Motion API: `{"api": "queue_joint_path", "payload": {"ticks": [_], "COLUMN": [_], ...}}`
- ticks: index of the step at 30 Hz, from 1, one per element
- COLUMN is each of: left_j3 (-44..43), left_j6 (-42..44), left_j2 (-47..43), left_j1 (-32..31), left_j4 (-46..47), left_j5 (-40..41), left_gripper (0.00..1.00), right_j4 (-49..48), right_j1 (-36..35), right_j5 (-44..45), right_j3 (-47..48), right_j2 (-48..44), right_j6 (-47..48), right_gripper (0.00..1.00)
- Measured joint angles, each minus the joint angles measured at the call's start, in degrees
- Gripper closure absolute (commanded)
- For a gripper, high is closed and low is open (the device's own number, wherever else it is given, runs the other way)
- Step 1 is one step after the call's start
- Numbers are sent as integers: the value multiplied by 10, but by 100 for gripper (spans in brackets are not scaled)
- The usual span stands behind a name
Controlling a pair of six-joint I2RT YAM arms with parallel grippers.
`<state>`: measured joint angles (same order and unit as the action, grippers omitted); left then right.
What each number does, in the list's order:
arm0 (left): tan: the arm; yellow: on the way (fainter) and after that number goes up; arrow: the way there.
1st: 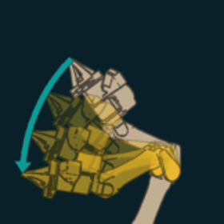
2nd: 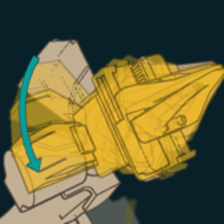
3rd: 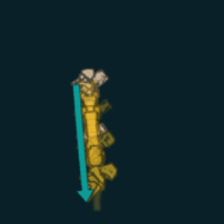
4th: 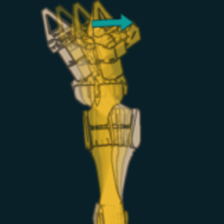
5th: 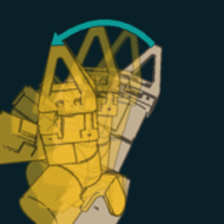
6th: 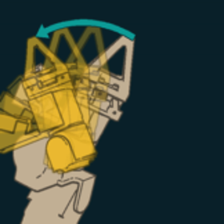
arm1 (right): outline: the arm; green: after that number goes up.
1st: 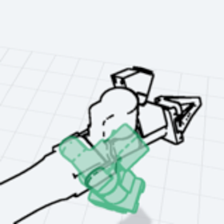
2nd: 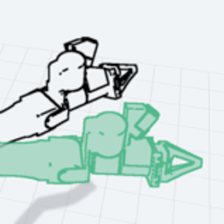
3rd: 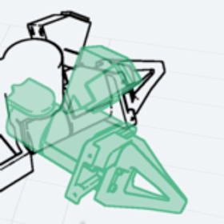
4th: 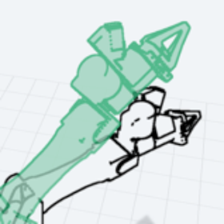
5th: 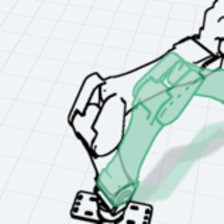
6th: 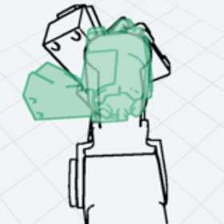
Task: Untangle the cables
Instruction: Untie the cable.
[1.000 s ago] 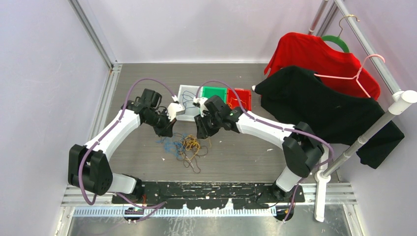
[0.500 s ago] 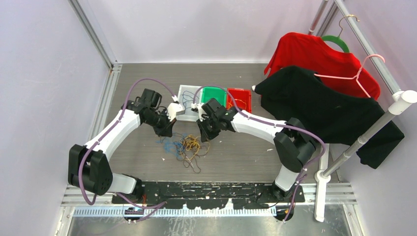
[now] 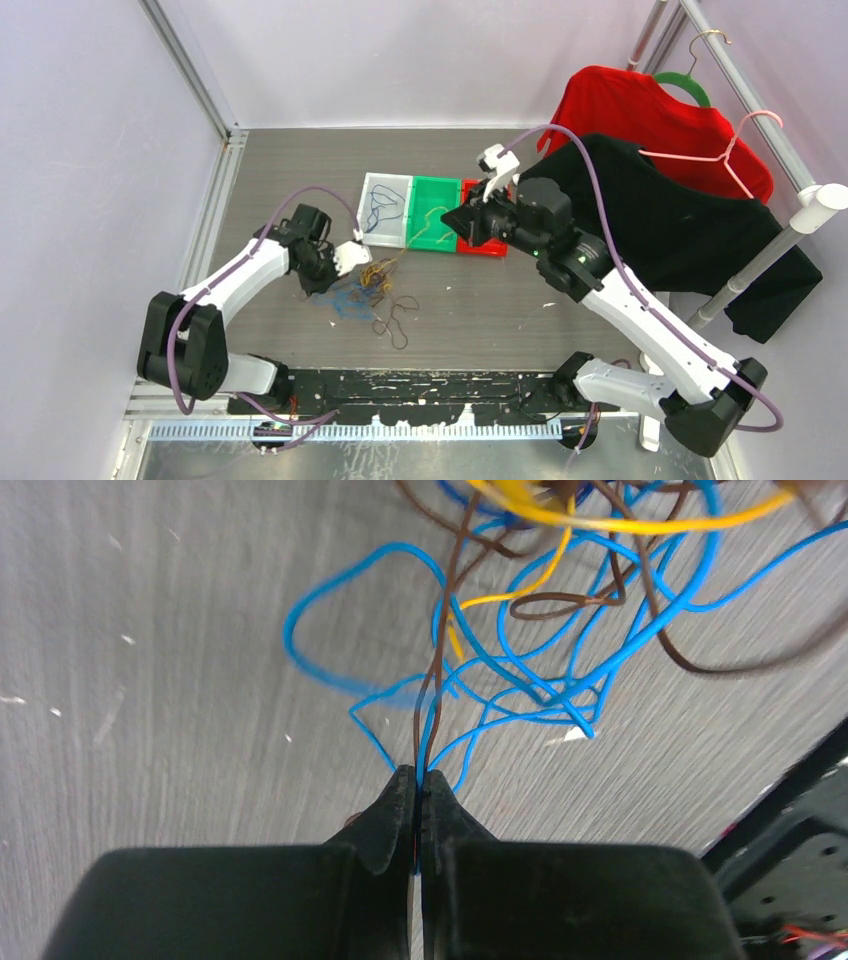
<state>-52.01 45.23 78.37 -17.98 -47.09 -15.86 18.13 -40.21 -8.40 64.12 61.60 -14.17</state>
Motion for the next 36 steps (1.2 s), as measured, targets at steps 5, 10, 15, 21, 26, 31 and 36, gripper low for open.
{"api": "queue_joint_path", "payload": {"ticks": [5,10,15,21,26,31,36], "left_j3": [67,89,101,106,106,106,108], "left_j6": [65,97,116,127,133,137,140], "left_j2": [-20,-43,-65,-66,-66,-68,-76], "left_j1": [0,1,5,9,10,13,17], "left_j4": [17,39,58,75,84,87,89], "left_j5": [79,117,136,148,149,149,147], "left_gripper": [100,100,100,100,100,100,100], "right_j4": [-3,12,30,27,25,24,3], "right_j1": [24,49,73,87,89,90,93], "right_j5": [-9,-5,41,119,184,260,363], "right_j3": [-25,-23,26,63,69,71,89], "right_j2": [-43,-58,-74,-99,-105,-105,-105], "right_j6": [-15,-16,-10,-3,5,12,21], "right_gripper": [99,99,99,99,99,99,99]}}
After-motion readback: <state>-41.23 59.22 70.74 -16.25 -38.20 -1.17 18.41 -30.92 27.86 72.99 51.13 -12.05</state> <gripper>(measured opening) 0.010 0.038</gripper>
